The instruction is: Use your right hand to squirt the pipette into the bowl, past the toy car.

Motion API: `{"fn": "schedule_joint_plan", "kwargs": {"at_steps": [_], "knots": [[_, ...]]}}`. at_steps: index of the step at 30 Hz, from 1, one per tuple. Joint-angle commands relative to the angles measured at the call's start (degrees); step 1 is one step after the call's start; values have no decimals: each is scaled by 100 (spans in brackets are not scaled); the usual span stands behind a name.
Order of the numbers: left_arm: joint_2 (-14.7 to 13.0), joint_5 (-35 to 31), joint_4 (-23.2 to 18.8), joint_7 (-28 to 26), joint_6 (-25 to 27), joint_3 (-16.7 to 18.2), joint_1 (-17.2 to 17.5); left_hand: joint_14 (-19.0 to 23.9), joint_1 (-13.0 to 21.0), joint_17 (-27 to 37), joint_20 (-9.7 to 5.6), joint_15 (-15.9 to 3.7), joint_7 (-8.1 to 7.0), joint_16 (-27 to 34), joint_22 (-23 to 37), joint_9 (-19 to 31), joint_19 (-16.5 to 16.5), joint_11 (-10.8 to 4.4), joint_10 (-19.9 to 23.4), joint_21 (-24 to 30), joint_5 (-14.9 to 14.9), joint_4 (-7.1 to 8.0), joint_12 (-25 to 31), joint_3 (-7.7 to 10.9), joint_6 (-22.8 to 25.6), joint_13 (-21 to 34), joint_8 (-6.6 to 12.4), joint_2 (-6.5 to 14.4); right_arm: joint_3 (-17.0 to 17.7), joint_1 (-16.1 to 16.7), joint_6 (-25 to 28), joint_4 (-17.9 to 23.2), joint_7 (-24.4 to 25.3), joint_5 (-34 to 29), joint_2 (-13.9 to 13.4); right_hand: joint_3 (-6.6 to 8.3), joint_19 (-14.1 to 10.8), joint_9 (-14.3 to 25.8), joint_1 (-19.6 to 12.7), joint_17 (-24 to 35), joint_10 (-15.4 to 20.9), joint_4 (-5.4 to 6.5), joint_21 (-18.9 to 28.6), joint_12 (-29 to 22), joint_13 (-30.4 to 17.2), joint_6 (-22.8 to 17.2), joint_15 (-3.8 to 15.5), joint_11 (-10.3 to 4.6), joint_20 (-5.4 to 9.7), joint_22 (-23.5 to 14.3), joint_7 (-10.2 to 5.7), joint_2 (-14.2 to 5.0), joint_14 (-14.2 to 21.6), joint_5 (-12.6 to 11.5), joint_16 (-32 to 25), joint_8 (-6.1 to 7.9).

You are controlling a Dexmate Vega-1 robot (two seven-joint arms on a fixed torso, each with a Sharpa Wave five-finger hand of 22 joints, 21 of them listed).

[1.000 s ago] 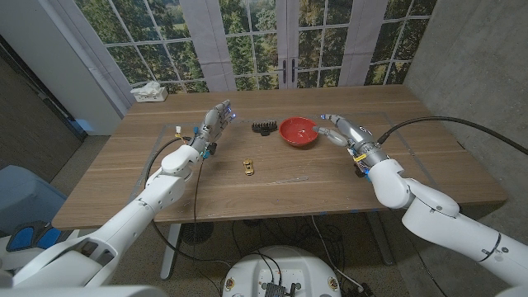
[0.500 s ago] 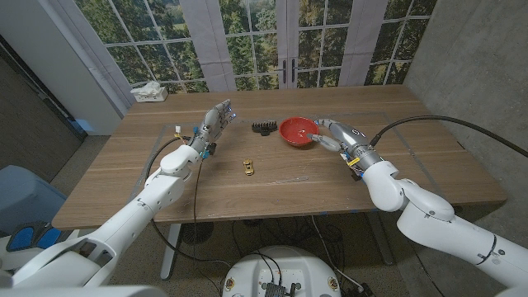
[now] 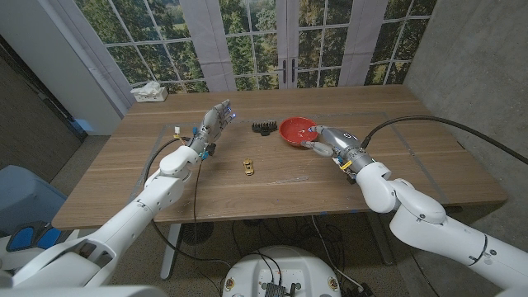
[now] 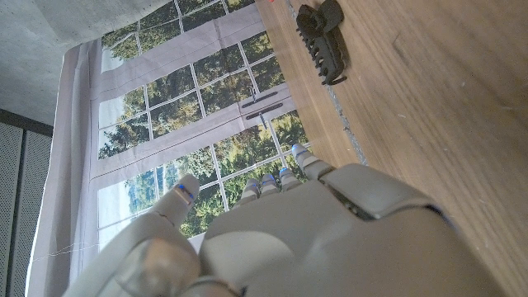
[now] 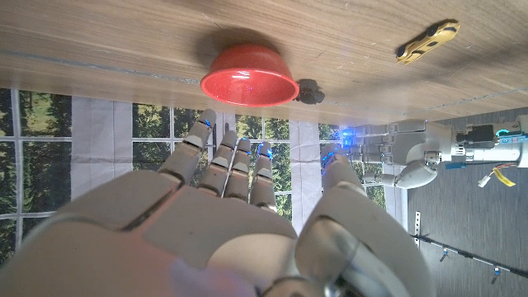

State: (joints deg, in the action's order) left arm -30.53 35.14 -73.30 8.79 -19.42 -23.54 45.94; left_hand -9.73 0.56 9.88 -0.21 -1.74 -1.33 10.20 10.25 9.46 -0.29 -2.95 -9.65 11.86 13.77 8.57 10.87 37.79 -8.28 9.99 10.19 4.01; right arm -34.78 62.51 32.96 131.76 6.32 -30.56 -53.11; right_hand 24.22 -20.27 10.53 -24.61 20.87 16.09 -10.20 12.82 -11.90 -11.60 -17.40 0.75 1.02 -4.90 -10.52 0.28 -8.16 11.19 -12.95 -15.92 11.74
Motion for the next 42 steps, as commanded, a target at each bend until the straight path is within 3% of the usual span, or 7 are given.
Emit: {"fn": "schedule_joint_plan", "kwargs": {"at_steps": [1,10,23,27,42], "knots": [[43,25,89,53,-59,-1,-26,-59,44,16,42,15,-3,14,11,33,-1,10,-170,0,29,-30,27,-12,32,22,13,418,-381,-263,421,81,-599,-544,75,53,-28,17,-52,27,52,13,12,-50,-10,-54,12,-26,2,-11,11,-7,45,-33,-27,40],[52,60,117,75,-40,7,-36,-57,45,16,41,14,9,14,11,33,1,12,-169,-1,30,-35,26,-18,32,22,12,412,-896,-576,1081,156,-1271,-1407,269,159,-73,18,-364,7,206,-74,15,-87,-11,-197,43,-98,4,-6,-24,56,90,-87,-32,83],[10,53,52,52,-32,24,5,-46,47,14,56,30,20,16,10,34,10,21,-152,0,30,-43,31,-22,47,23,17,405,-921,-507,1044,227,-1592,-1690,322,260,-264,17,-837,-16,468,-71,62,-129,-11,-523,125,-118,33,-5,-21,187,295,-87,-103,175],[-21,67,0,46,-18,41,40,-42,49,13,56,25,22,16,10,34,11,26,-148,0,30,-47,32,-24,52,23,18,402,-931,-477,1058,217,-1679,-1765,375,259,-326,16,-968,-6,637,-33,74,-163,-13,-808,137,-92,40,-8,-1,223,388,-69,-150,249],[-68,87,-107,48,-23,58,134,-30,60,7,61,32,24,14,9,35,17,23,-131,-3,27,-76,35,-35,70,22,22,370,-1087,-377,1132,121,-1983,-2313,561,252,-434,14,-1150,6,694,-46,100,-142,-14,-1000,163,-84,46,-10,26,287,453,-34,-186,270]]}}
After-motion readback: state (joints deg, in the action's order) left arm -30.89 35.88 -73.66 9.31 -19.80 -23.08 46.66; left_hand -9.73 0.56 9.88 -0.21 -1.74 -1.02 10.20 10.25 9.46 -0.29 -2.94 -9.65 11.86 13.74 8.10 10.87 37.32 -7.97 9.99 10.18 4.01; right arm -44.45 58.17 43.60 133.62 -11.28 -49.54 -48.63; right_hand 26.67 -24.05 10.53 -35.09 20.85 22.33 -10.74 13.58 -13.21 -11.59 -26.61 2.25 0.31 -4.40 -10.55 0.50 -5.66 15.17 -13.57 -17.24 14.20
